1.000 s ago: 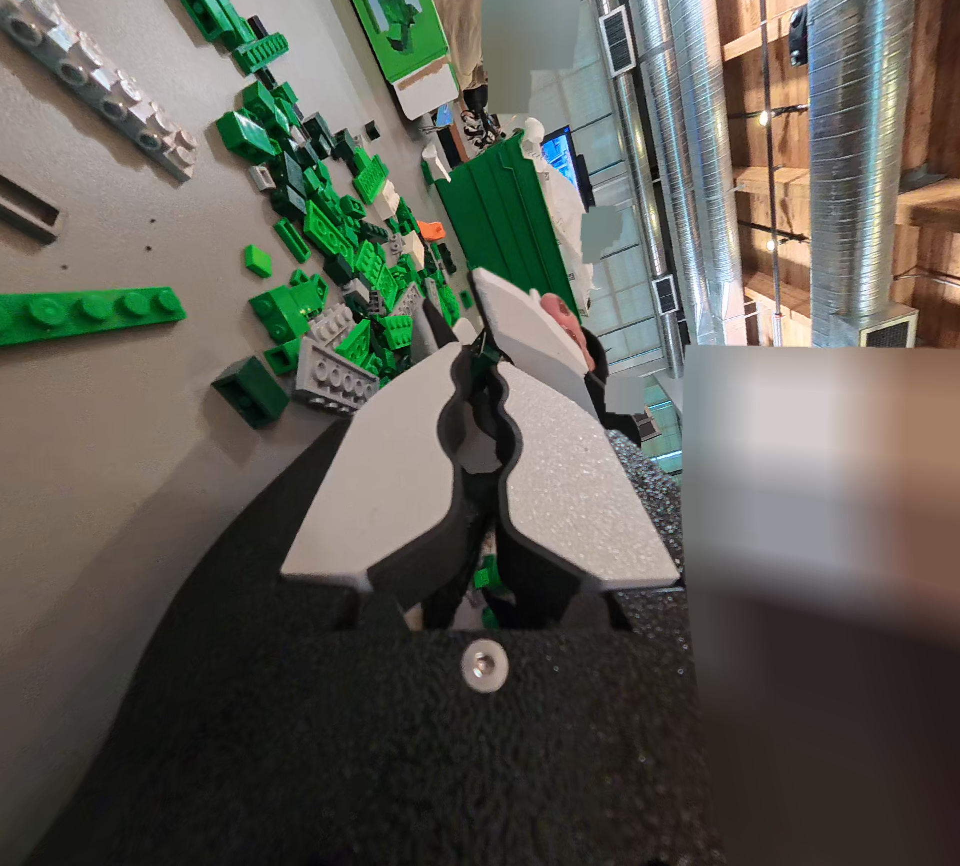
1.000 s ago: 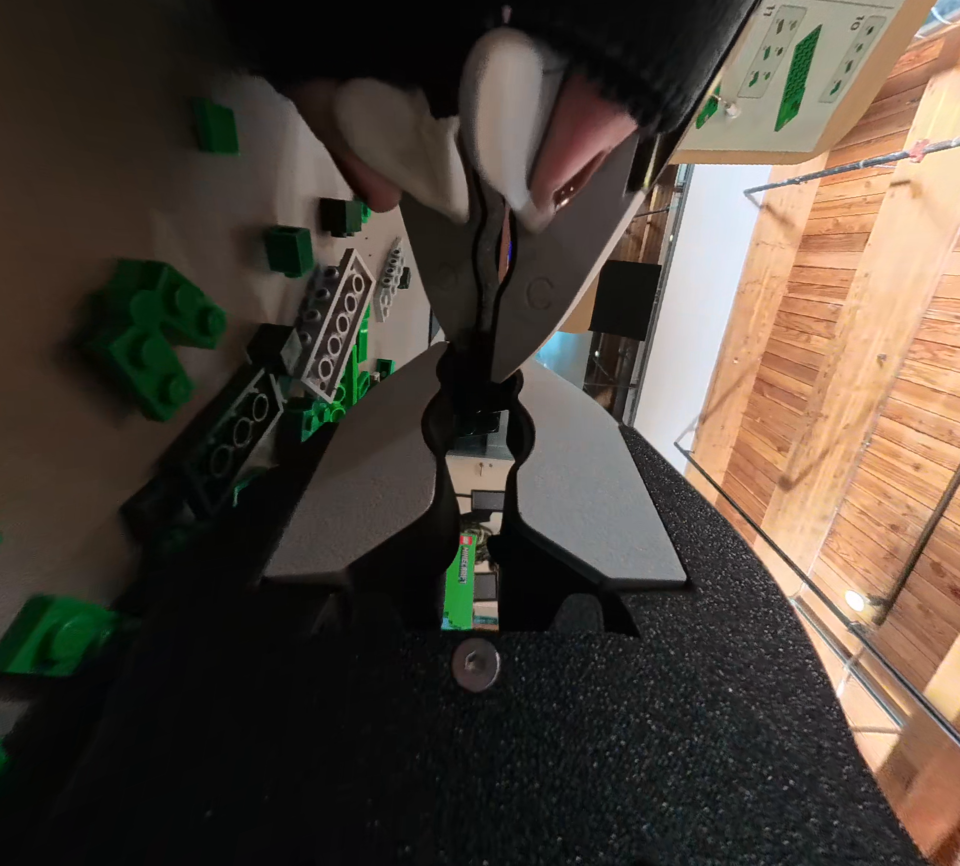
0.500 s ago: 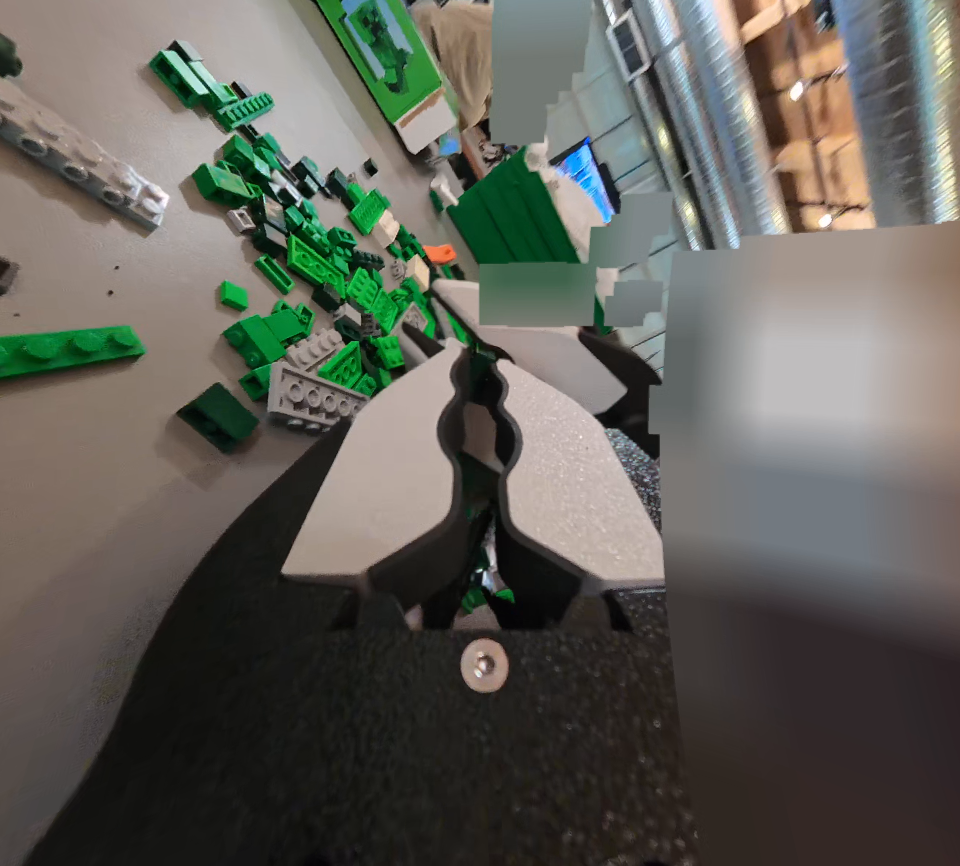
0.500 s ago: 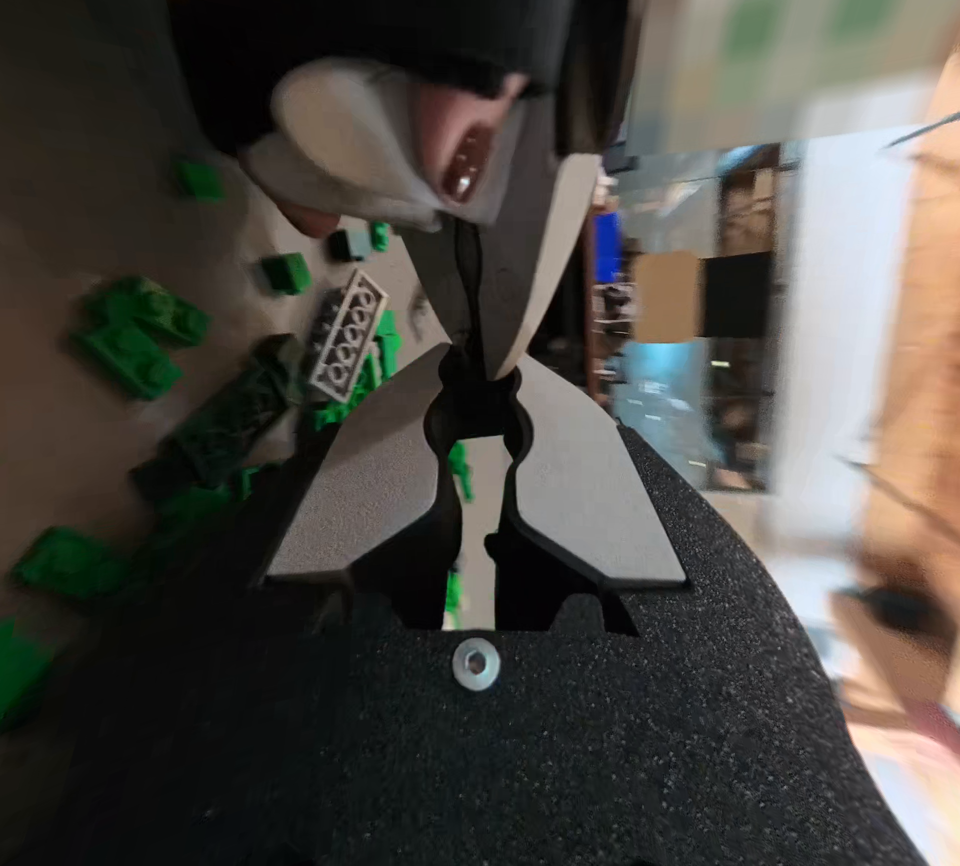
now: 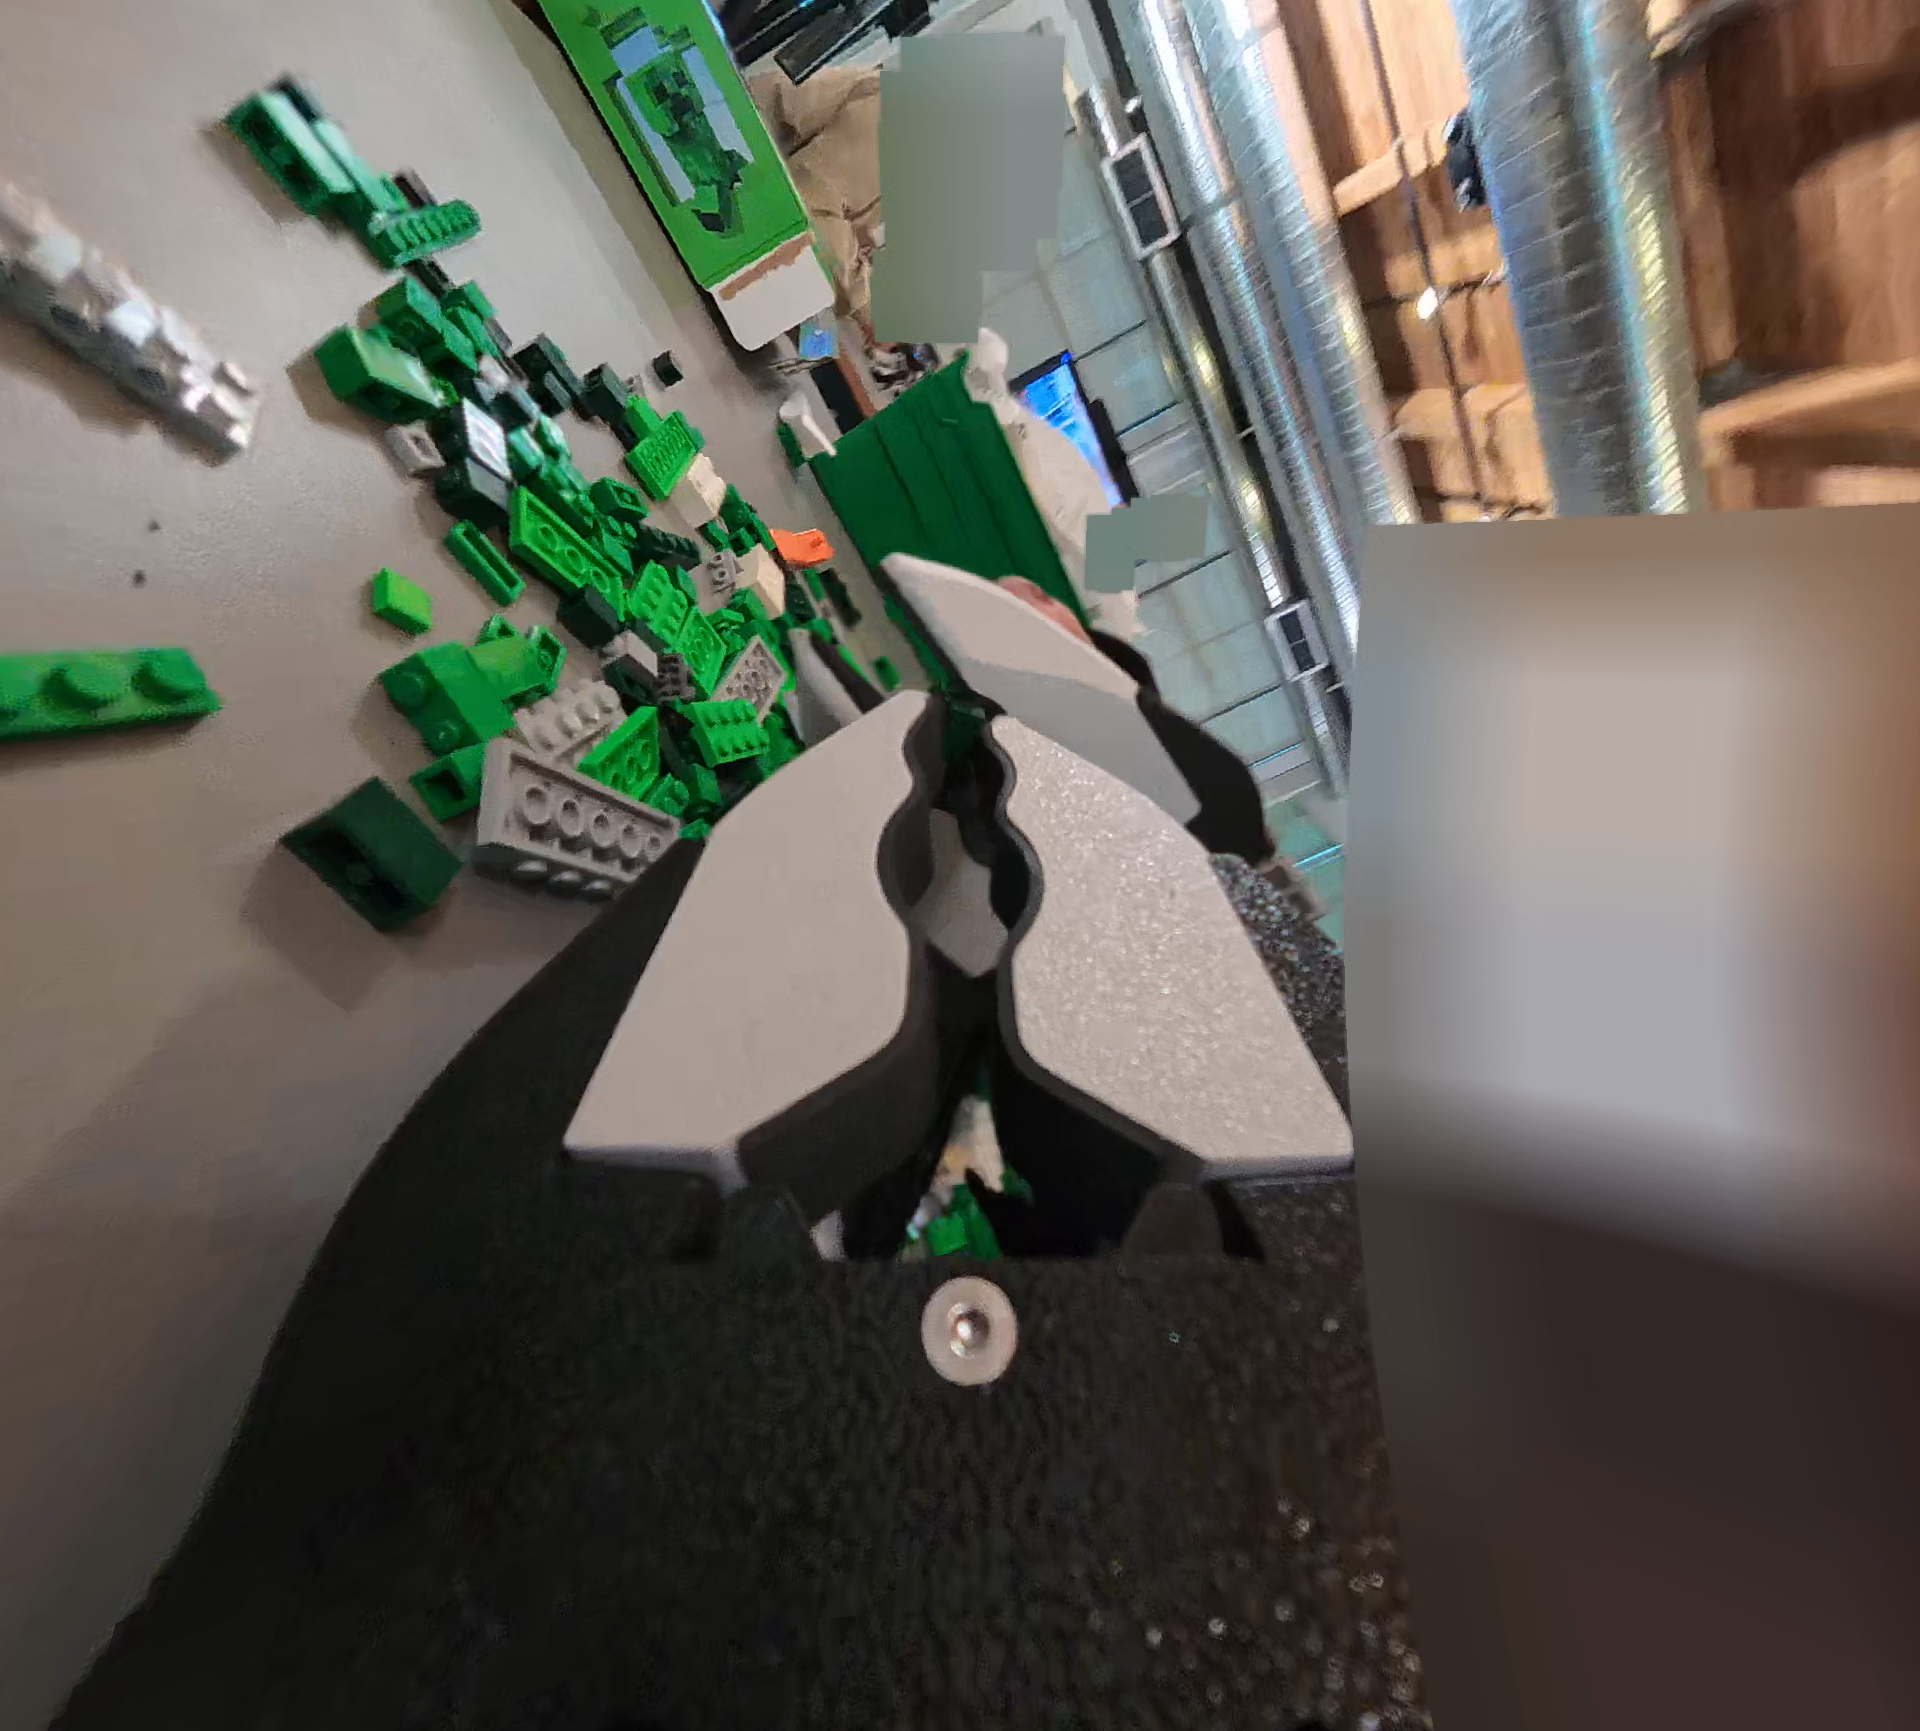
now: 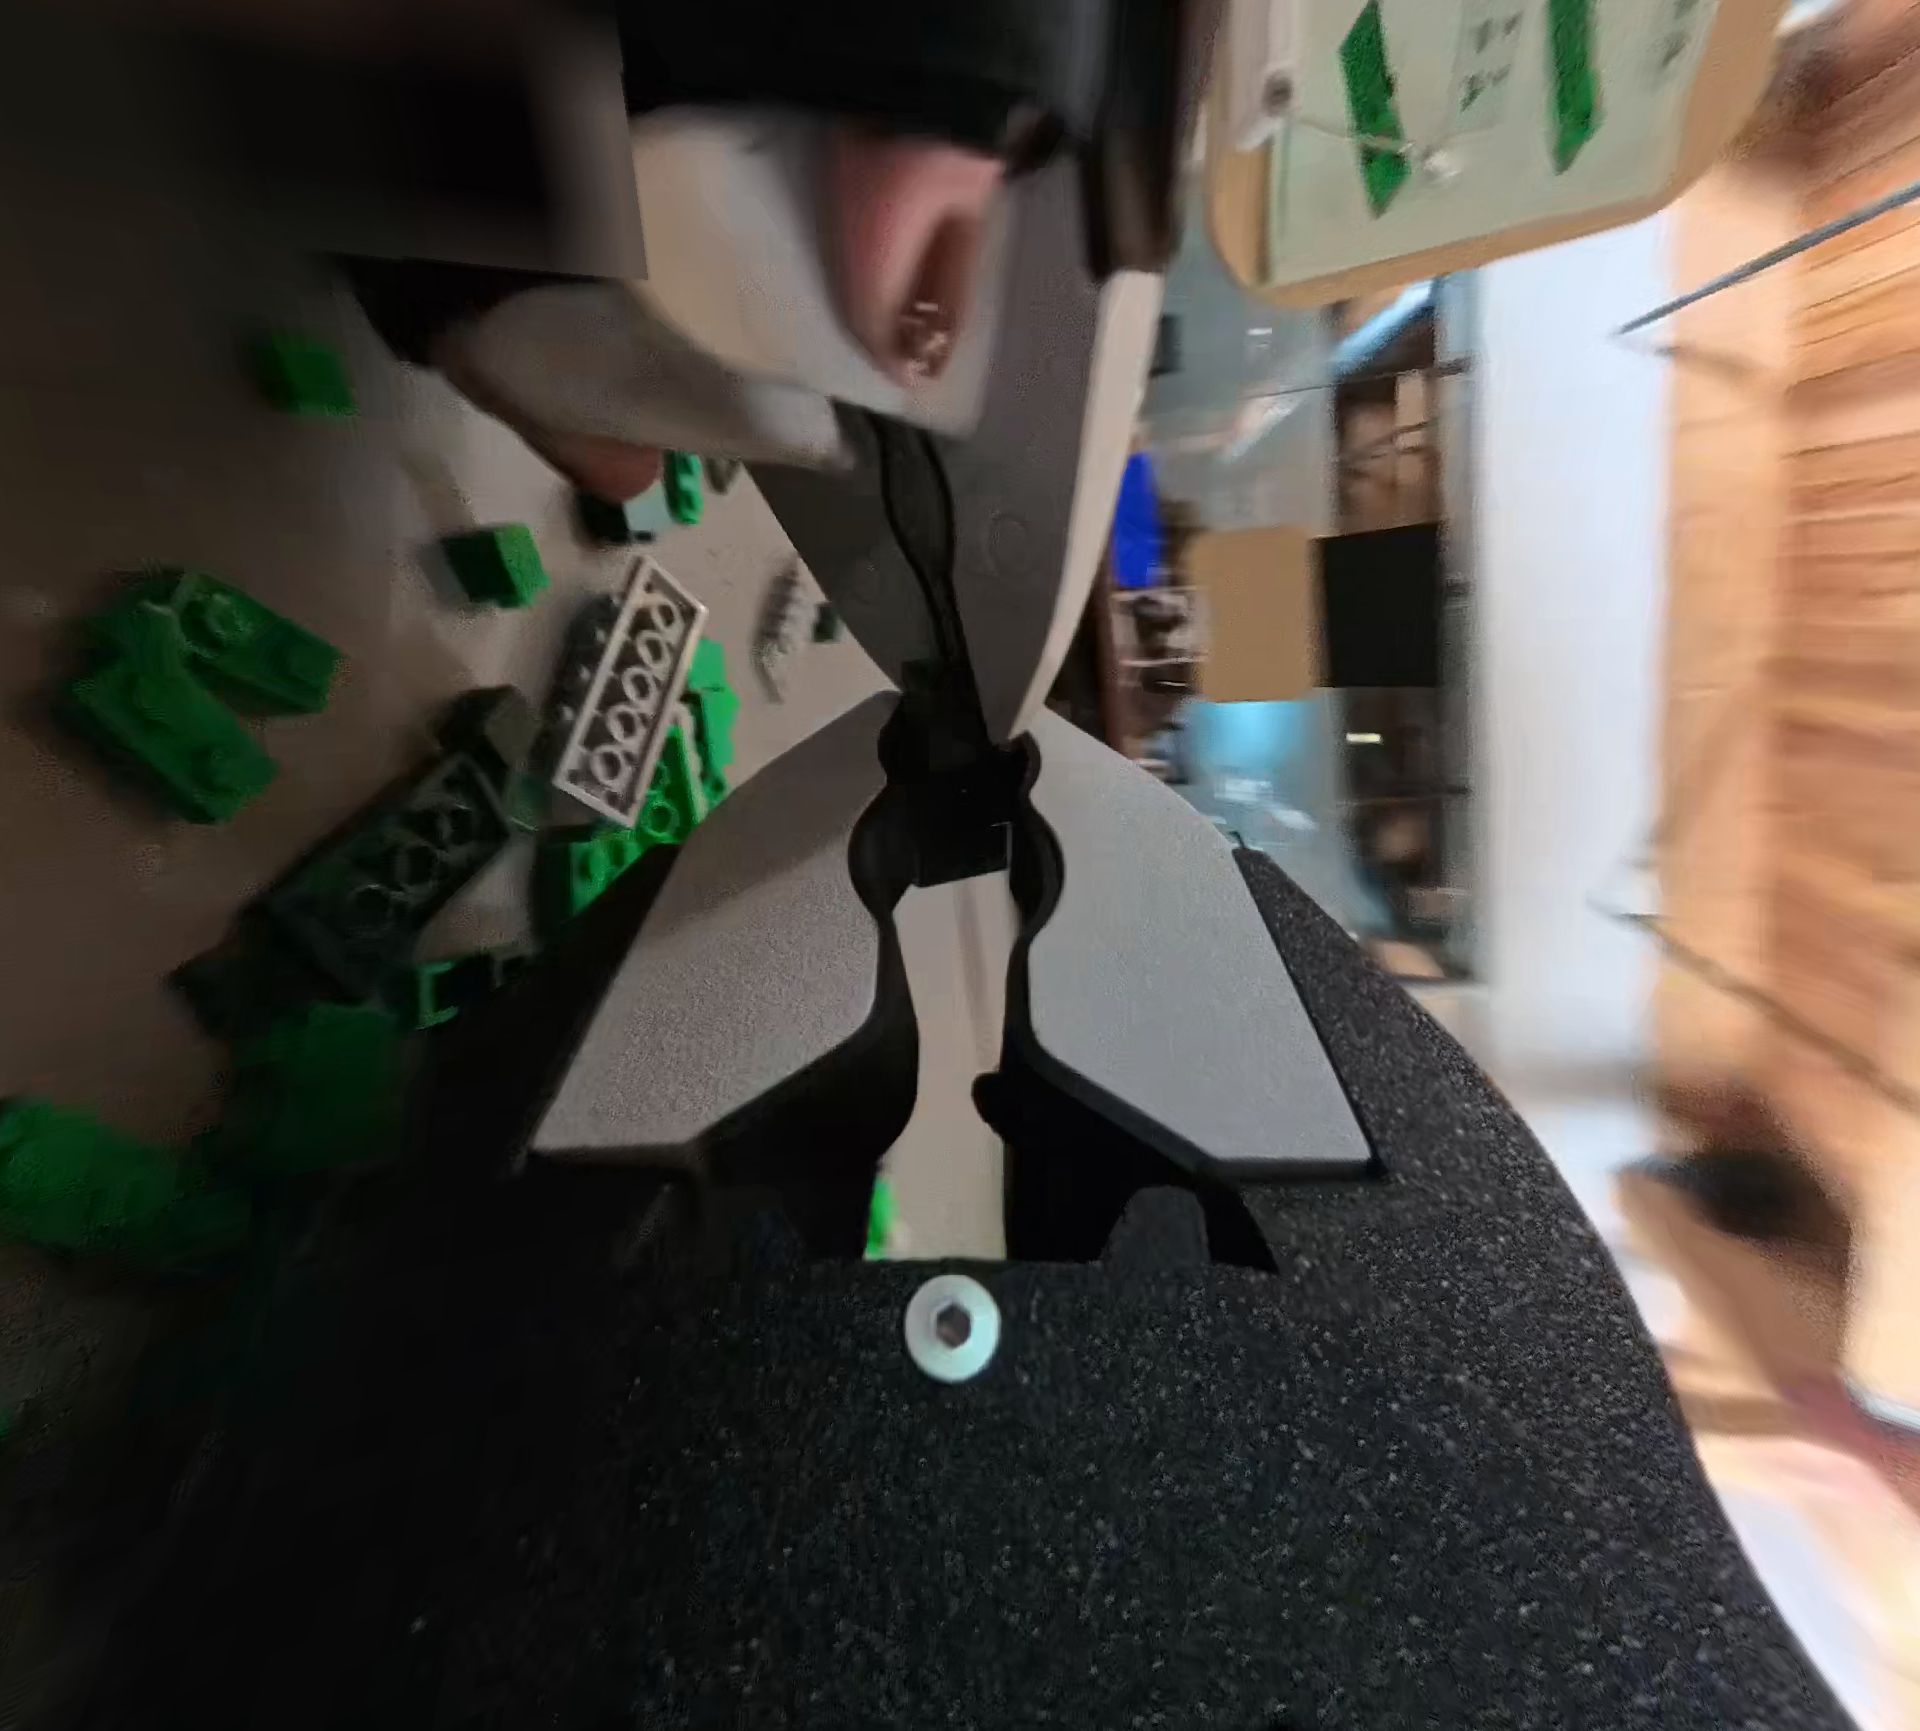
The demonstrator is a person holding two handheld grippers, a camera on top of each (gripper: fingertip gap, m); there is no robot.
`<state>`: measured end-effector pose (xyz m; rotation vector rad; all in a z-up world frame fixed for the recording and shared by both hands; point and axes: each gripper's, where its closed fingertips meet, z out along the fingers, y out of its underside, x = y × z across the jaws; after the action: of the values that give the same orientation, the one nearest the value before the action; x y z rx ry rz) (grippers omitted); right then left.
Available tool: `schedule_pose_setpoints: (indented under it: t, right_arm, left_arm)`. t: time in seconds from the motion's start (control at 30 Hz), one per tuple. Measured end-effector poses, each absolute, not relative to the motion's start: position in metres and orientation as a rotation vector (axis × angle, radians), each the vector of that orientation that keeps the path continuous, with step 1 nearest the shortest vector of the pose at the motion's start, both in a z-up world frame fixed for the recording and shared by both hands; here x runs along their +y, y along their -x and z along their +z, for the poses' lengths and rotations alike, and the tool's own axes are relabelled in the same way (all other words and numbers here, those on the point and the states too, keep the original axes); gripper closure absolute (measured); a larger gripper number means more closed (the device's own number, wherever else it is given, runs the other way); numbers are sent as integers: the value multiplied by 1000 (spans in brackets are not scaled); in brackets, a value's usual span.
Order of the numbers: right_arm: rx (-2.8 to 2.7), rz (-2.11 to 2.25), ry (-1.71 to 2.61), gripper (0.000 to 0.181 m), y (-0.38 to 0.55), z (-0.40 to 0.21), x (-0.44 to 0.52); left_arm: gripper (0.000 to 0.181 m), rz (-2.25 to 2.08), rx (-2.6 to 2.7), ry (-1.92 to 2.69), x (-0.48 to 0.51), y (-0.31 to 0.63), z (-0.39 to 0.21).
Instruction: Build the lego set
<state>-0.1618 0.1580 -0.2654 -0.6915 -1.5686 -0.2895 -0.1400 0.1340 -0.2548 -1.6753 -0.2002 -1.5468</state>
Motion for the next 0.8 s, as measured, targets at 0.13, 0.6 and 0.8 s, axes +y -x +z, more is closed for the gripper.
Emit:
schedule_pose_setpoints:
  t: [0.13, 0.6, 0.8]
  right_arm:
    - [-1641, -115, 817, 159, 151, -268, 157]
    - [-1111, 1591, 1321, 155, 135, -203, 126]
    - [-763, 1844, 1294, 162, 138, -190, 132]
  left_arm:
    - [176, -1457, -115, 1638, 133, 144, -248]
    - [175, -1460, -17, 1237, 116, 162, -200]
    - [175, -1517, -97, 1131, 124, 143, -193]
